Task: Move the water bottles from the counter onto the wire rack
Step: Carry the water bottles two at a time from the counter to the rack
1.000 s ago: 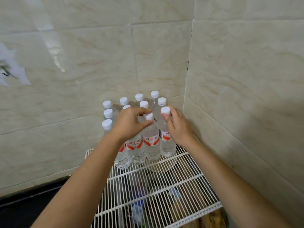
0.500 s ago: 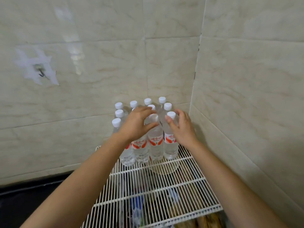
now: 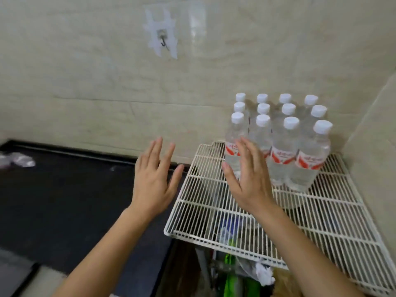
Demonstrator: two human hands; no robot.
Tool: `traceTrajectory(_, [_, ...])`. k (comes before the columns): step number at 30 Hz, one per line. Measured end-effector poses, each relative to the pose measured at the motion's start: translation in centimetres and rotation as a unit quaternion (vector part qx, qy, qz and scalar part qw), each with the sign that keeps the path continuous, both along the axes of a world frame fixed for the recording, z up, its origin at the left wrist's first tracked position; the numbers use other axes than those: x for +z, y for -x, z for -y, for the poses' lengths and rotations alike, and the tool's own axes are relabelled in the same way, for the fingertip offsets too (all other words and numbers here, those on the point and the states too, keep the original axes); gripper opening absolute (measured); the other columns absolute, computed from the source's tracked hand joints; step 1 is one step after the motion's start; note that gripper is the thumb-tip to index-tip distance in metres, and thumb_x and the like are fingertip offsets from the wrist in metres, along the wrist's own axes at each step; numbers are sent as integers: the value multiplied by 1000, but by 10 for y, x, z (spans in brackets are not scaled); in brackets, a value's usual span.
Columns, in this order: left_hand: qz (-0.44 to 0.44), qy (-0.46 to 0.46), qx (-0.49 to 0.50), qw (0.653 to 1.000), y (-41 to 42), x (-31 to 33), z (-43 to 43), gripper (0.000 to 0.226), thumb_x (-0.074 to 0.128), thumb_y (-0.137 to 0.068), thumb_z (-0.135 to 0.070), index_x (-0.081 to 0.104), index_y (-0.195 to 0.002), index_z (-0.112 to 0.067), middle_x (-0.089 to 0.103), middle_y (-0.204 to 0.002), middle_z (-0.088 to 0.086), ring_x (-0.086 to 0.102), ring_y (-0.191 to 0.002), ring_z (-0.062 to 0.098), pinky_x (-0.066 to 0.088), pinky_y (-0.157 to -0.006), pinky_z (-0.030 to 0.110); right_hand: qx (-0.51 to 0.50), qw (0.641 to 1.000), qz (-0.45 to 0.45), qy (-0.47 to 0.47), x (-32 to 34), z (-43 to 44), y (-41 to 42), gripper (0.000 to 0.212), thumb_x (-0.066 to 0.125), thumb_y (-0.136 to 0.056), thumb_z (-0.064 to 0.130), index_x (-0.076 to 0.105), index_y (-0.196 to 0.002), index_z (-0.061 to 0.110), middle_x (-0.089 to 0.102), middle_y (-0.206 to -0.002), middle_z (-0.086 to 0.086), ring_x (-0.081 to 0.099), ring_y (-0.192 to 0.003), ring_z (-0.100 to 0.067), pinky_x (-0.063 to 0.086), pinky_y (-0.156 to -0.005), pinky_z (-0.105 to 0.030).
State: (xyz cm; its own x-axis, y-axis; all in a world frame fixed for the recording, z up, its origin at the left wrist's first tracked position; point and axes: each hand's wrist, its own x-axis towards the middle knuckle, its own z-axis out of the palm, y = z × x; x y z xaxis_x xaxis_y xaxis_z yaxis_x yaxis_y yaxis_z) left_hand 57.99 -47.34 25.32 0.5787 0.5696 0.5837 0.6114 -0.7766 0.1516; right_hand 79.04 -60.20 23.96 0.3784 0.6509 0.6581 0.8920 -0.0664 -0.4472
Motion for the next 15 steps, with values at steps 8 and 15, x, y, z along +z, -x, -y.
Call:
traceTrajectory(8, [-5,-10,162,987,196,-1,-41,60,42,-101,-46,44,-150,-11,32,-160,19,32,-148,37,35,-112,58,129,989,24,68,-7,-98,159,67,41,-102,52,26,-158,18,25,-165,-12,21,-152,-28,1,-125,-28])
traceTrajectory(15, [0,17,274,962,410,-4,-97,66,38,-99,-50,40,-151,-10,31,-160,20,30,-148,37,34,-114,57,220,973,13,63,-3,-222,358,71,50,-101,48,23,-159,16,23,-165,-12,22,-152,-27,16,-125,-40])
